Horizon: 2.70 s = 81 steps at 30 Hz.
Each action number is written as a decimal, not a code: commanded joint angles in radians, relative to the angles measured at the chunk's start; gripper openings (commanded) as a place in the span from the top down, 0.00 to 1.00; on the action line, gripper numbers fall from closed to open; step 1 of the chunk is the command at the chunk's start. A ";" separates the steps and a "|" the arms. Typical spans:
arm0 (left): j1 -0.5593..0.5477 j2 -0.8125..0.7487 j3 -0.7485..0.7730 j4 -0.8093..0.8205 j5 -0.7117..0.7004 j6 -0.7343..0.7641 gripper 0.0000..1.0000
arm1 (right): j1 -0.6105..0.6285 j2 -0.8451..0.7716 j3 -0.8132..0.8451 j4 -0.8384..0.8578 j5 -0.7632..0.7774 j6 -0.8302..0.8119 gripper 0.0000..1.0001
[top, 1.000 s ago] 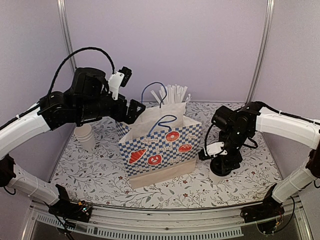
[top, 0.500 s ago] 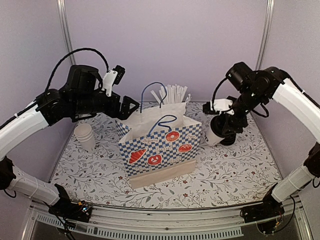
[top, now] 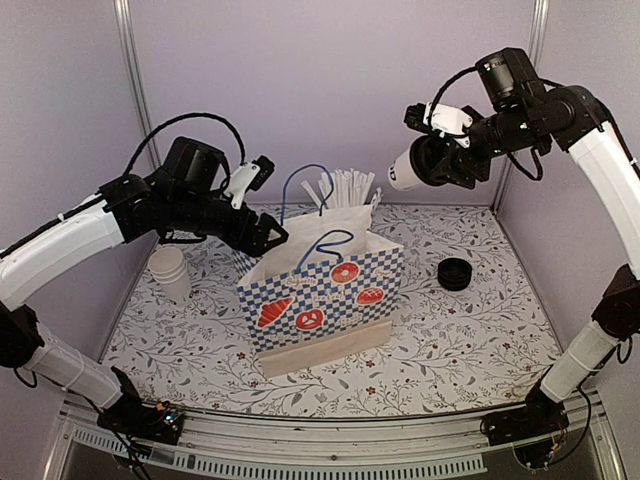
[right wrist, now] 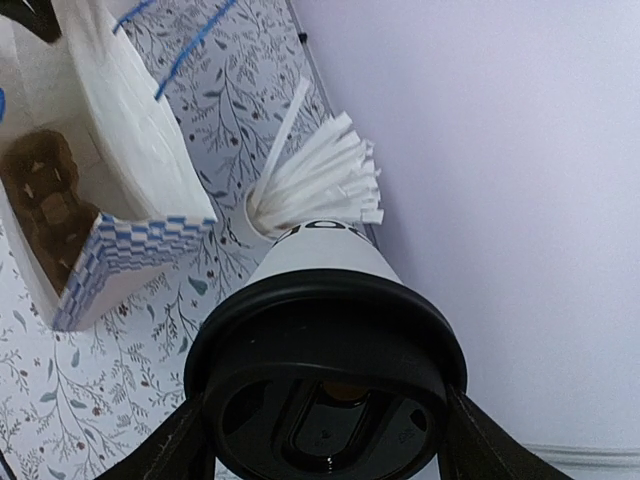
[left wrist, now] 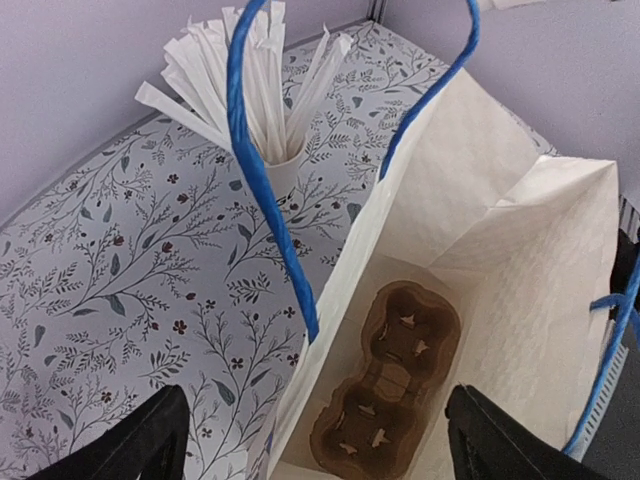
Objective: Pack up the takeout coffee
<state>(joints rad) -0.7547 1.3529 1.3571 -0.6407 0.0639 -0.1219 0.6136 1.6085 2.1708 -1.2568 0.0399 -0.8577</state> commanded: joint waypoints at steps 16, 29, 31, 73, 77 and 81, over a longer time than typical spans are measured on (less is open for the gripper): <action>0.030 0.077 0.064 -0.042 0.171 0.036 0.34 | 0.231 0.003 -0.107 0.069 -0.324 0.036 0.65; 0.015 0.041 0.033 -0.011 0.315 -0.037 0.49 | 0.291 0.084 -0.113 0.034 -0.211 -0.004 0.68; 0.012 0.025 0.025 0.001 0.322 -0.048 0.49 | 0.308 0.092 -0.125 0.024 -0.191 -0.011 0.68; 0.160 -0.024 -0.264 0.348 0.326 -0.153 0.25 | 0.514 -0.170 -0.568 0.076 0.147 -0.125 0.71; 0.156 -0.020 -0.267 0.366 0.416 -0.161 0.28 | 0.460 -0.139 -0.543 0.136 0.128 -0.152 0.71; 0.146 -0.052 -0.278 0.373 0.447 -0.164 0.29 | 0.443 -0.102 -0.509 0.187 0.134 -0.167 0.72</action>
<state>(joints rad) -0.6014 1.3350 1.0962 -0.3191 0.4320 -0.2783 1.0737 1.4723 1.6165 -1.1732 0.1528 -0.9932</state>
